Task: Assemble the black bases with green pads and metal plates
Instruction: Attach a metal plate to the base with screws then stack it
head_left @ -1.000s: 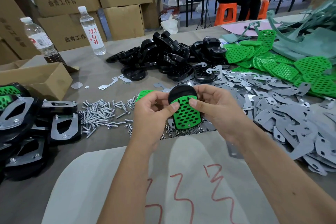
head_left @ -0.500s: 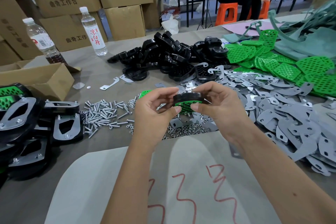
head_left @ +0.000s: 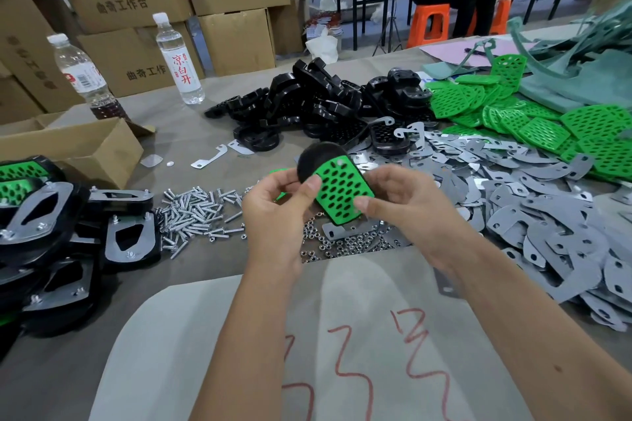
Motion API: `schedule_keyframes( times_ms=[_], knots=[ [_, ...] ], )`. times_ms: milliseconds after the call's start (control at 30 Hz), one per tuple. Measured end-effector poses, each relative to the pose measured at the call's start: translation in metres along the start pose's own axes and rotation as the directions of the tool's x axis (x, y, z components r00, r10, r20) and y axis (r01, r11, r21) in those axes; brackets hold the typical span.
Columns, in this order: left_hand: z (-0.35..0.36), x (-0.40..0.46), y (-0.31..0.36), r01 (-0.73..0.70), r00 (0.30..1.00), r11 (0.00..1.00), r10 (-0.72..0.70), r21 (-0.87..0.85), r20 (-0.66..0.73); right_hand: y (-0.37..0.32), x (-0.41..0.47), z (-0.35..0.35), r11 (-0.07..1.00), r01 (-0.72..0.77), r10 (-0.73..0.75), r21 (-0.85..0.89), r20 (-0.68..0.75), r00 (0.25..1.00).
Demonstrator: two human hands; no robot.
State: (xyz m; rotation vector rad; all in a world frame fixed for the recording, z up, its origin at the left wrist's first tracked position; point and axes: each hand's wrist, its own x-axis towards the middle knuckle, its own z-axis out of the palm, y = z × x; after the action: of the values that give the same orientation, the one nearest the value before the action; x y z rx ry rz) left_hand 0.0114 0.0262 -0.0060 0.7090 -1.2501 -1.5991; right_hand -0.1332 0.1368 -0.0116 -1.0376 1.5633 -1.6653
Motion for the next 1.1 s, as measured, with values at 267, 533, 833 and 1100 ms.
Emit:
schedule_keyframes(
  times_ms=[267,533,833,1100],
  knots=[
    [0.002,0.000,0.002,0.129,0.991,0.989,-0.131,-0.072,-0.035,0.001,-0.001,0.003,0.993,-0.115,0.112,0.039,0.058,0.992],
    [0.008,-0.001,0.004,0.120,0.991,0.991,-0.123,-0.060,-0.051,-0.001,-0.003,0.009,0.979,-0.133,0.131,0.157,0.026,0.991],
    [0.017,-0.002,0.009,0.119,0.988,0.990,-0.125,-0.079,-0.089,-0.005,-0.010,0.015,0.983,-0.015,0.028,0.184,-0.068,0.997],
    [0.069,-0.006,0.004,0.062,0.982,0.997,-0.054,0.040,-0.179,-0.010,-0.021,-0.017,0.971,0.024,-0.092,-0.237,-0.282,0.955]
  ],
)
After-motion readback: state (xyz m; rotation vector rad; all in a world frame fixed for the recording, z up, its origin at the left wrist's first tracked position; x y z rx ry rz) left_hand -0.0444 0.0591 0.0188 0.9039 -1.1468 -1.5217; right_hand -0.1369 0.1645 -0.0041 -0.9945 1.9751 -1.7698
